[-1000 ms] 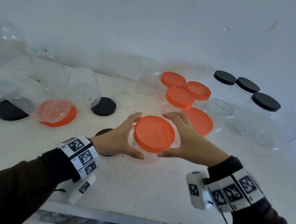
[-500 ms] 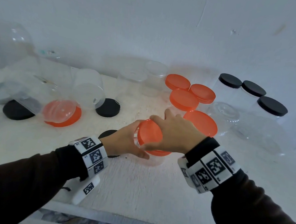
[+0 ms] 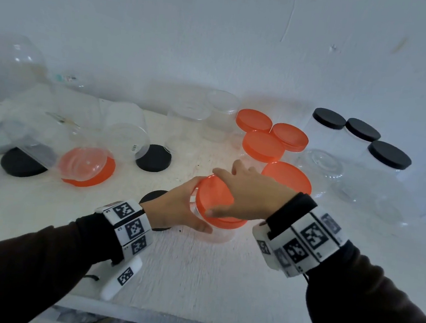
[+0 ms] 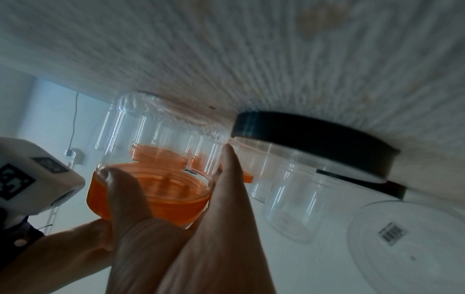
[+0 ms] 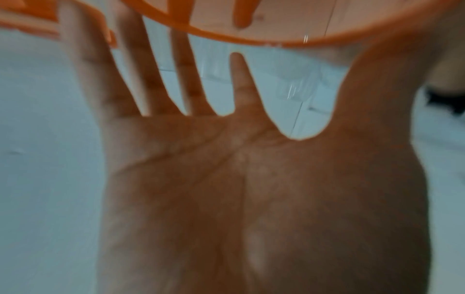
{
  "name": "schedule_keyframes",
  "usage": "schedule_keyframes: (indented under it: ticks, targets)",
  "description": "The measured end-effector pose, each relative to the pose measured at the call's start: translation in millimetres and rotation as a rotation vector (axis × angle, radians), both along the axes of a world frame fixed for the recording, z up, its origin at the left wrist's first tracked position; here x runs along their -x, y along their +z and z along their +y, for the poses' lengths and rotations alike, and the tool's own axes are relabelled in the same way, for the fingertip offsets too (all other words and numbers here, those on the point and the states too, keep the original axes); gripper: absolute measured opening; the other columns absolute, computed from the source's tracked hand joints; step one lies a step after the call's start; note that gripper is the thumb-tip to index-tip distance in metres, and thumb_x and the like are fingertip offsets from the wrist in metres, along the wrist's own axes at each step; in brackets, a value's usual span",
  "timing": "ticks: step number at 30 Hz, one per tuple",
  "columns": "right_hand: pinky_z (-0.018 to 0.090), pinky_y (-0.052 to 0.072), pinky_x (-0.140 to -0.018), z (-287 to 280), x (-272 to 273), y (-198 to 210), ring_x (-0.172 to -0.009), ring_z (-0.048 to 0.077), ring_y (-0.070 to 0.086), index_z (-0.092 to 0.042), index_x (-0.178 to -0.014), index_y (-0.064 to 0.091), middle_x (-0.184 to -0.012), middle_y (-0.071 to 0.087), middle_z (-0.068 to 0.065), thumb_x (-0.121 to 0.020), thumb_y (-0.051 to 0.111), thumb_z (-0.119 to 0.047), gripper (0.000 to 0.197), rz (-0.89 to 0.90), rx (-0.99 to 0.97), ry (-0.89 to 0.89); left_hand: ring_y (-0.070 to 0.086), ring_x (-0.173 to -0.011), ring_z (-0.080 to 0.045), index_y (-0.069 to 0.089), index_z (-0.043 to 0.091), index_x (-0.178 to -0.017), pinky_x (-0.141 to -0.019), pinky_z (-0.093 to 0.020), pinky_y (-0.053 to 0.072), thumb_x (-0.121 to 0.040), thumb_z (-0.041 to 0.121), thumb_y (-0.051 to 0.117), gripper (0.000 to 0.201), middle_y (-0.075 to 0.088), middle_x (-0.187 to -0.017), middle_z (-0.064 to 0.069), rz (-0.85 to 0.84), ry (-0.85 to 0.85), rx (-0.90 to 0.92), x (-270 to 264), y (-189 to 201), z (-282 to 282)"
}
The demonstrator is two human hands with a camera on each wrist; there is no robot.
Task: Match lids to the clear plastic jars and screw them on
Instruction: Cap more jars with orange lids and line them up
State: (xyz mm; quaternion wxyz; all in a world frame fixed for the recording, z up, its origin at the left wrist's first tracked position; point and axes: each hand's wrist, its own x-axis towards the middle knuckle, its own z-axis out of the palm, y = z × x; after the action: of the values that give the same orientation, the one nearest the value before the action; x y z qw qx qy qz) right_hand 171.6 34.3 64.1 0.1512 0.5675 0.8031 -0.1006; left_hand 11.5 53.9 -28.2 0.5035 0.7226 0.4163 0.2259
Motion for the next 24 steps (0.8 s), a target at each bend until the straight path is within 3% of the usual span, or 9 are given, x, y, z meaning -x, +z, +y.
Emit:
schedule_keyframes:
  ticks: [3, 5, 8, 11, 13, 15, 17, 21, 24]
  targets:
    - [0.043, 0.039, -0.101, 4, -8, 11, -0.132, 0.021, 0.023, -0.047, -0.142, 0.012, -0.149, 0.008, -0.009, -0.075, 0.071, -0.039, 0.09, 0.108, 0.181, 0.1, 0.045, -0.112, 0.001, 0.028, 0.028, -0.13, -0.08, 0.0, 0.038, -0.06, 0.008, 0.085, 0.092, 0.044, -0.122, 0.015, -0.031, -0.01, -0.001, 0, -2, 2]
    - [0.044, 0.041, -0.098, 4, -8, 10, -0.127, 0.021, 0.026, -0.052, -0.14, 0.014, -0.146, 0.014, -0.009, -0.074, 0.072, -0.031, 0.09, 0.088, 0.175, 0.134, 0.043, -0.113, 0.002, 0.03, 0.027, -0.13, -0.08, 0.0, 0.038, -0.06, 0.008, 0.085, 0.091, 0.043, -0.123, 0.016, -0.031, -0.011, 0.007, 1, -3, 2]
    - [0.035, 0.042, -0.085, 1, -1, 2, -0.116, 0.023, 0.034, -0.045, -0.141, 0.02, -0.133, 0.03, -0.001, -0.074, 0.065, -0.053, 0.081, 0.038, 0.026, 0.08, 0.043, -0.113, 0.003, 0.029, 0.024, -0.135, -0.082, -0.001, 0.038, -0.061, 0.011, 0.085, 0.095, 0.044, -0.124, 0.016, -0.021, -0.017, 0.003, 1, -3, 2]
    - [0.037, 0.039, -0.079, -1, 3, -2, -0.114, 0.029, 0.043, -0.031, -0.144, 0.023, -0.132, 0.036, 0.006, -0.072, 0.051, -0.074, 0.088, -0.08, -0.102, 0.021, 0.044, -0.117, -0.004, 0.026, 0.022, -0.139, -0.084, -0.006, 0.039, -0.062, 0.012, 0.084, 0.097, 0.044, -0.129, 0.01, -0.018, -0.029, 0.016, 2, -2, 2]
    - [0.039, 0.04, -0.088, 1, -1, 0, -0.124, 0.028, 0.036, -0.034, -0.145, 0.016, -0.143, 0.026, 0.004, -0.073, 0.056, -0.069, 0.089, -0.027, -0.031, 0.04, 0.044, -0.116, -0.004, 0.027, 0.024, -0.137, -0.083, -0.005, 0.04, -0.062, 0.011, 0.084, 0.095, 0.044, -0.127, 0.01, -0.017, -0.027, 0.014, 2, -2, 2]
    - [0.044, 0.039, -0.099, 3, -5, 7, -0.131, 0.023, 0.026, -0.046, -0.142, 0.012, -0.149, 0.013, -0.005, -0.074, 0.069, -0.052, 0.089, 0.069, 0.122, 0.097, 0.044, -0.115, -0.002, 0.029, 0.026, -0.134, -0.083, -0.004, 0.039, -0.061, 0.01, 0.085, 0.093, 0.044, -0.124, 0.014, -0.025, -0.021, 0.0, 2, -2, 2]
    - [0.044, 0.04, -0.099, 3, -6, 9, -0.127, 0.021, 0.03, -0.054, -0.138, 0.016, -0.146, 0.016, -0.008, -0.073, 0.072, -0.04, 0.087, 0.093, 0.179, 0.127, 0.042, -0.114, 0.0, 0.03, 0.025, -0.134, -0.083, -0.004, 0.038, -0.061, 0.01, 0.085, 0.093, 0.043, -0.121, 0.018, -0.022, -0.015, -0.002, 1, -2, 2]
    - [0.034, 0.043, -0.08, -1, 4, 1, -0.108, 0.026, 0.047, -0.037, -0.142, 0.023, -0.13, 0.037, 0.004, -0.074, 0.059, -0.065, 0.082, -0.022, -0.031, 0.051, 0.044, -0.116, -0.001, 0.028, 0.023, -0.137, -0.084, -0.006, 0.04, -0.061, 0.012, 0.085, 0.096, 0.045, -0.127, 0.013, -0.032, -0.032, 0.02, 2, -5, 3]
    - [0.035, 0.04, -0.08, -3, 7, 0, -0.114, 0.03, 0.046, -0.027, -0.145, 0.019, -0.135, 0.036, 0.009, -0.075, 0.052, -0.07, 0.088, -0.115, -0.078, 0.041, 0.045, -0.117, -0.003, 0.027, 0.021, -0.138, -0.084, -0.007, 0.041, -0.061, 0.011, 0.085, 0.097, 0.046, -0.127, 0.01, -0.041, -0.032, 0.034, 2, -5, 3]
